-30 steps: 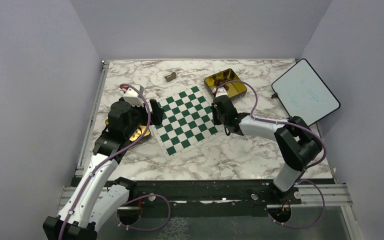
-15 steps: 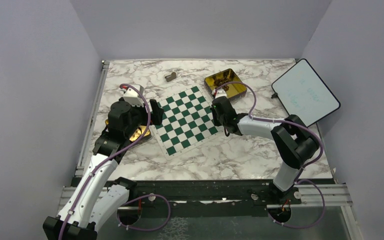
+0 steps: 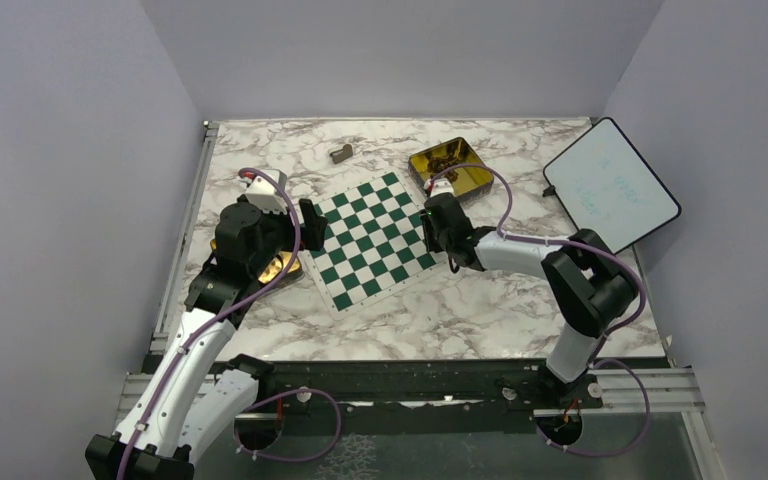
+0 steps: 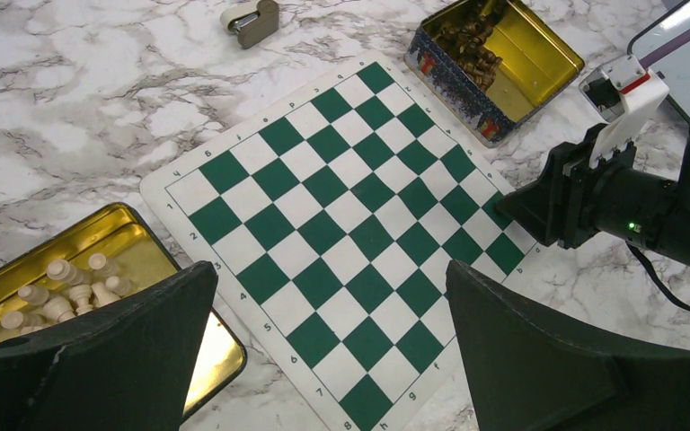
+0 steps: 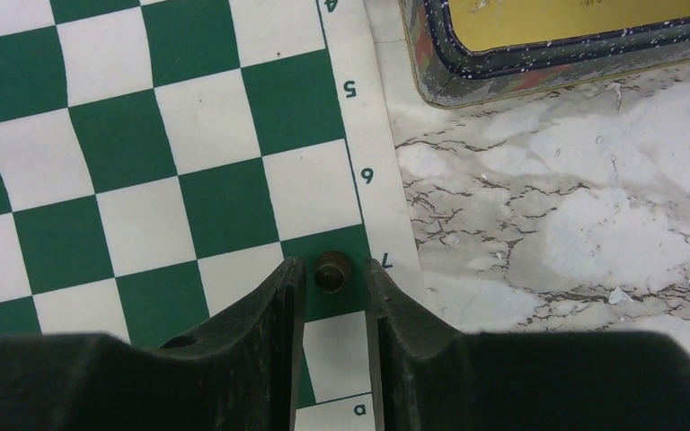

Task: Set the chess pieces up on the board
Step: Place the chess piece on the chessboard, then pick up the chess piece from the storage box.

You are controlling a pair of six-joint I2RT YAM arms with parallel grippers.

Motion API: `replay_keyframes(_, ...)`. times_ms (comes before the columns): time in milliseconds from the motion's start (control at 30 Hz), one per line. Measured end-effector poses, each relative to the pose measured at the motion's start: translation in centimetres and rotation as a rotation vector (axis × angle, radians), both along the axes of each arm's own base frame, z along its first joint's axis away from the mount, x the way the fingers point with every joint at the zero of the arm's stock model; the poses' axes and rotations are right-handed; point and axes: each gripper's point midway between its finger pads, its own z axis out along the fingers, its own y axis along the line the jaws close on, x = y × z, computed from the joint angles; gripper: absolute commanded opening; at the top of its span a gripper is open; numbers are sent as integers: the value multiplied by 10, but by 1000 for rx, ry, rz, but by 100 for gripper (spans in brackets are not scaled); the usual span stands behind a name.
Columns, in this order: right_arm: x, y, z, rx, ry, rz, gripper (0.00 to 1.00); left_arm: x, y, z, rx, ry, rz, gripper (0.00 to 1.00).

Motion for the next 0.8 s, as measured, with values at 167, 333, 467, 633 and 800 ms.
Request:
replay_keyframes(167, 0, 0, 0, -6, 4, 2, 43, 0, 0, 0, 1, 0, 0, 99)
replay_keyframes(333, 2, 1, 11, 2, -5, 2, 47, 0, 0, 0, 1, 0, 0, 99)
replay_keyframes(467, 4, 3, 31, 27, -33, 1, 46, 0, 0, 0, 0, 1, 0, 99)
replay_keyframes(633, 14, 9, 61, 59, -87, 4, 41, 0, 0, 0, 0, 1, 0, 99)
replay_keyframes(800, 37, 7, 93, 78, -155, -16, 40, 0, 0, 0, 0, 1, 0, 99)
